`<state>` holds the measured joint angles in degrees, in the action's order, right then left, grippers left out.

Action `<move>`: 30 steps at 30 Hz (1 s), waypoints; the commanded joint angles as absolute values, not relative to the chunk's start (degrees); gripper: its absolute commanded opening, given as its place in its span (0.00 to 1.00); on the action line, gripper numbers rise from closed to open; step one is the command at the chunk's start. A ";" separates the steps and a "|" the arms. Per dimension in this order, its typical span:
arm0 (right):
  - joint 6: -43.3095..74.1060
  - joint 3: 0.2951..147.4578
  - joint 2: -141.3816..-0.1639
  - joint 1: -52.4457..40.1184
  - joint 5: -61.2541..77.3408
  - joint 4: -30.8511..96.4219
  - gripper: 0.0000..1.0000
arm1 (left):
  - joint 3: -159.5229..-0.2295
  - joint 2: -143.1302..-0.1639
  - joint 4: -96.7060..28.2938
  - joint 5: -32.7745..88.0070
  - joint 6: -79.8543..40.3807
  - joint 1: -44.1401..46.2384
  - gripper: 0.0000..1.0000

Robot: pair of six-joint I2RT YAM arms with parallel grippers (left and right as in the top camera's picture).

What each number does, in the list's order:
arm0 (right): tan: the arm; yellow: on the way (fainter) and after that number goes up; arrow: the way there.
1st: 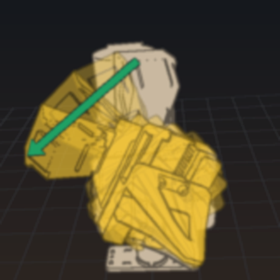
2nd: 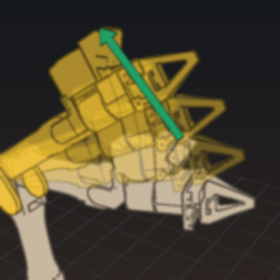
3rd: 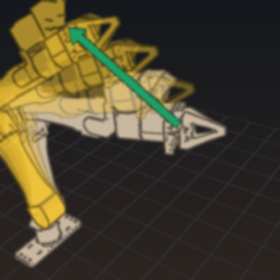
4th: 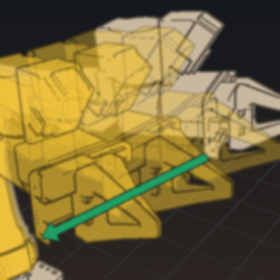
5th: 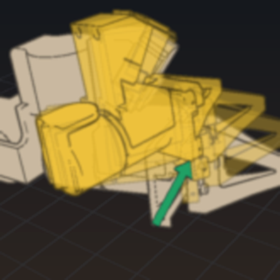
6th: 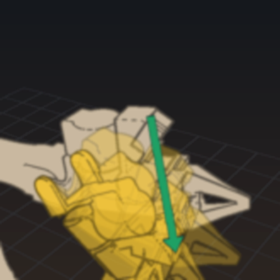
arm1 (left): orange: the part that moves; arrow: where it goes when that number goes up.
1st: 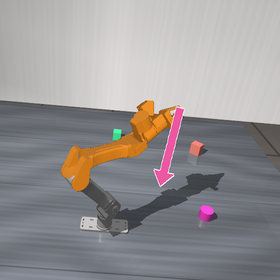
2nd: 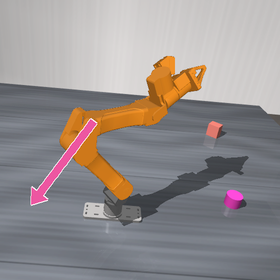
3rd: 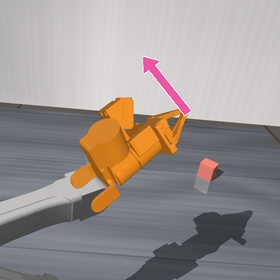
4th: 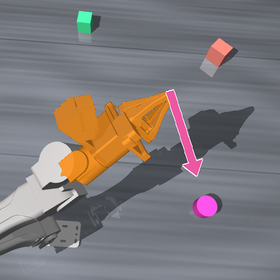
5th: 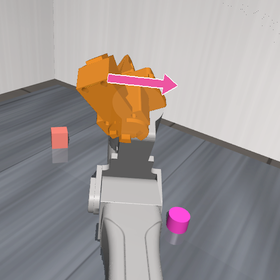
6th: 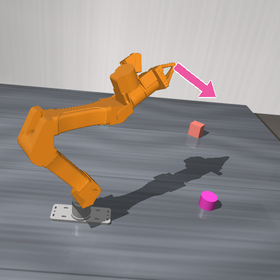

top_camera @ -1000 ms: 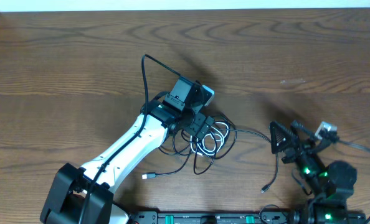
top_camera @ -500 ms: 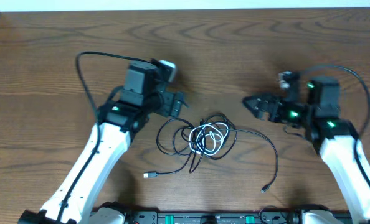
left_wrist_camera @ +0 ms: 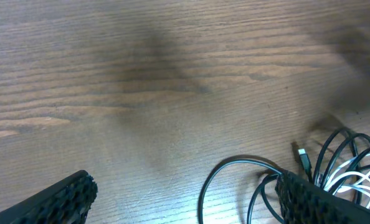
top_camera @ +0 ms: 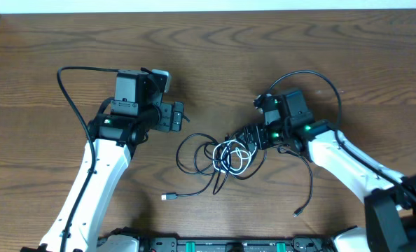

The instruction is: Untangle cables

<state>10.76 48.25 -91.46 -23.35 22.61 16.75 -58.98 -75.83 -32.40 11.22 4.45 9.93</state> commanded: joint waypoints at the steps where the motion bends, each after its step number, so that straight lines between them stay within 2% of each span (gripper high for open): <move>1: 2.02 49.04 -94.17 -24.01 18.72 16.60 0.89 | -60.25 -75.05 -32.53 10.87 3.97 9.67 0.93; 6: -4.82 49.04 -98.67 -24.01 18.72 15.73 0.91 | -60.25 -75.05 -32.53 10.90 3.97 9.67 0.93; 10: -4.86 49.04 -102.24 -24.08 19.86 14.02 0.91 | -60.25 -75.05 -32.53 10.87 3.97 9.67 0.93; 11: -4.84 49.04 -102.80 -24.12 20.45 13.63 0.88 | -60.25 -75.05 -32.53 10.87 3.97 9.67 0.93; 14: -4.84 49.04 -103.31 -24.71 21.56 13.41 0.65 | -60.25 -75.05 -32.53 10.87 3.97 9.67 0.93; 18: -5.15 49.04 -103.31 -26.20 21.56 12.99 0.56 | -60.25 -75.07 -32.53 10.87 3.97 9.67 0.93; 21: -6.83 49.04 -103.31 -27.88 21.39 12.86 0.57 | -60.25 -75.07 -32.53 10.87 3.97 9.67 0.93; 24: -8.58 49.04 -103.31 -29.89 20.78 12.93 0.73 | -60.25 -75.07 -32.53 10.87 3.97 9.67 0.94; 26: -8.71 49.04 -103.31 -30.85 19.59 12.88 0.77 | -60.25 -75.07 -32.51 10.87 3.97 9.67 0.93; 28: -9.15 49.04 -103.31 -31.73 18.92 12.95 0.73 | -60.25 -75.07 -32.32 10.87 3.97 9.67 0.93; 30: -9.15 49.04 -103.31 -31.94 18.85 12.91 0.61 | -60.25 -75.07 -32.32 10.87 3.97 9.67 0.94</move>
